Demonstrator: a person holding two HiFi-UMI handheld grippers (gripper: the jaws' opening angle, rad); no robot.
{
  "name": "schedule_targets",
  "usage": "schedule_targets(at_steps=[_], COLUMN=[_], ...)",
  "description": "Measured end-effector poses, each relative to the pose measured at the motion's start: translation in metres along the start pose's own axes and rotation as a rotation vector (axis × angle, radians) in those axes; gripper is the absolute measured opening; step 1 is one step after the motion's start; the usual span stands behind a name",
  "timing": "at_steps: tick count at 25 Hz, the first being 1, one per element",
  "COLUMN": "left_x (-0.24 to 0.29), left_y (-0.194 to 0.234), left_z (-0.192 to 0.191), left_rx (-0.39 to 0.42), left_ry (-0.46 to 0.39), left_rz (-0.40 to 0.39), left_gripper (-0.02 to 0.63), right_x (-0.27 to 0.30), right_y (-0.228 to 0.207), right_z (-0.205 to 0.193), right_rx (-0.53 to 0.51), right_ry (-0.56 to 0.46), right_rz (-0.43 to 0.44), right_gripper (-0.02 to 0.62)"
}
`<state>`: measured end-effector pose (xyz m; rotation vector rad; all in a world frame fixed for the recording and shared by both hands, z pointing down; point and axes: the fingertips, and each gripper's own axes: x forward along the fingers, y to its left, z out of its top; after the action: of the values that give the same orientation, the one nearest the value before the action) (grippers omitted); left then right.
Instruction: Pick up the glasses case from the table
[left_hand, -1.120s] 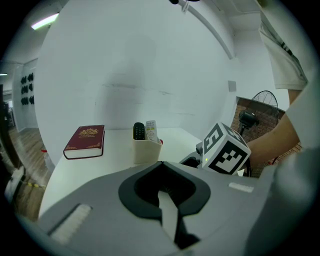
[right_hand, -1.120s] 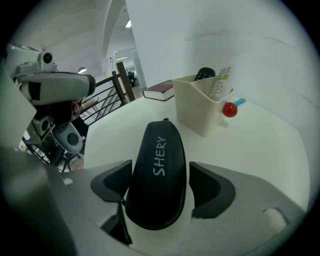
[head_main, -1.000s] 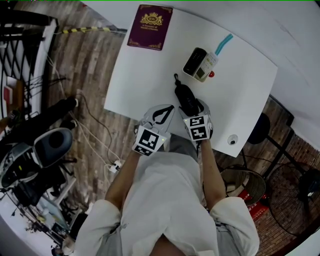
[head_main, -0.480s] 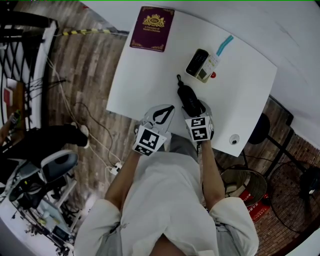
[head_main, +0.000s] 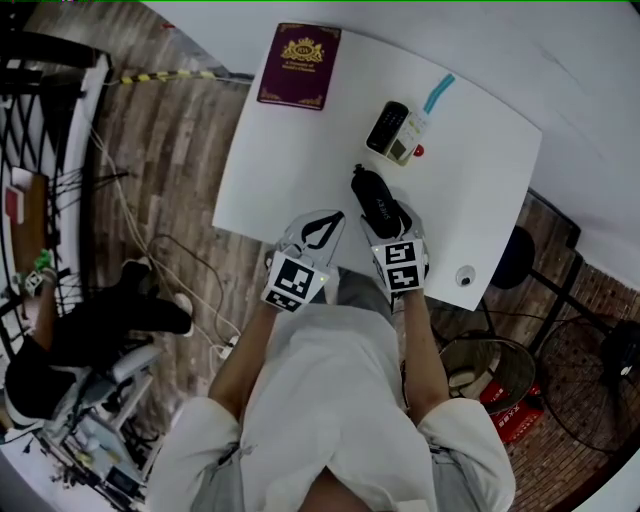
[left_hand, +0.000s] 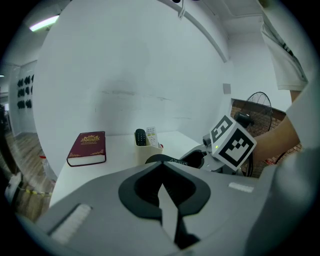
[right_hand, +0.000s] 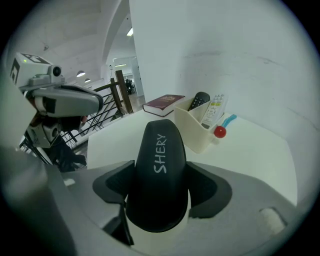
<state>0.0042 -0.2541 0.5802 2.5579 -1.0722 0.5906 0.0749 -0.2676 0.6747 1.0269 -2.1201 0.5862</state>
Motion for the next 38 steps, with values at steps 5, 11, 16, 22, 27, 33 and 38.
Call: schedule_targets(at_steps=[5,11,16,22,27,33,38], left_x=[-0.008,-0.019,-0.032,-0.046,-0.06,-0.066,-0.066], left_y=[0.002,0.007,0.004,-0.004,-0.015,-0.022,-0.023], left_z=[0.016,0.043,0.06,0.087,0.105,0.109,0.107], left_rx=[0.021,0.047,0.062,0.081,0.106,0.128,0.13], left_ry=[-0.039,-0.099,-0.147,-0.218,-0.264,-0.272,-0.269], left_rz=[0.001,-0.003,-0.015,-0.047,-0.079,-0.11,-0.124], left_gripper=[0.018,0.018,0.018,0.018,0.018,0.018,0.018], right_x=[-0.027,-0.071,-0.11,-0.156,-0.182,-0.191,-0.191], right_y=[0.004,0.007,0.012,0.014,0.017,0.019,0.019], right_z=[0.024,0.066,0.093,0.117,0.118,0.112,0.111], right_rx=[-0.011,-0.007,-0.003,0.035,0.06,0.084,0.089], right_ry=[-0.081,-0.228,-0.353,-0.499,-0.559,-0.573,-0.575], right_rz=[-0.016,-0.049,-0.075,-0.104,-0.14,-0.176,-0.19], right_gripper=[0.324,0.324,0.324,0.322,0.321,0.321,0.321])
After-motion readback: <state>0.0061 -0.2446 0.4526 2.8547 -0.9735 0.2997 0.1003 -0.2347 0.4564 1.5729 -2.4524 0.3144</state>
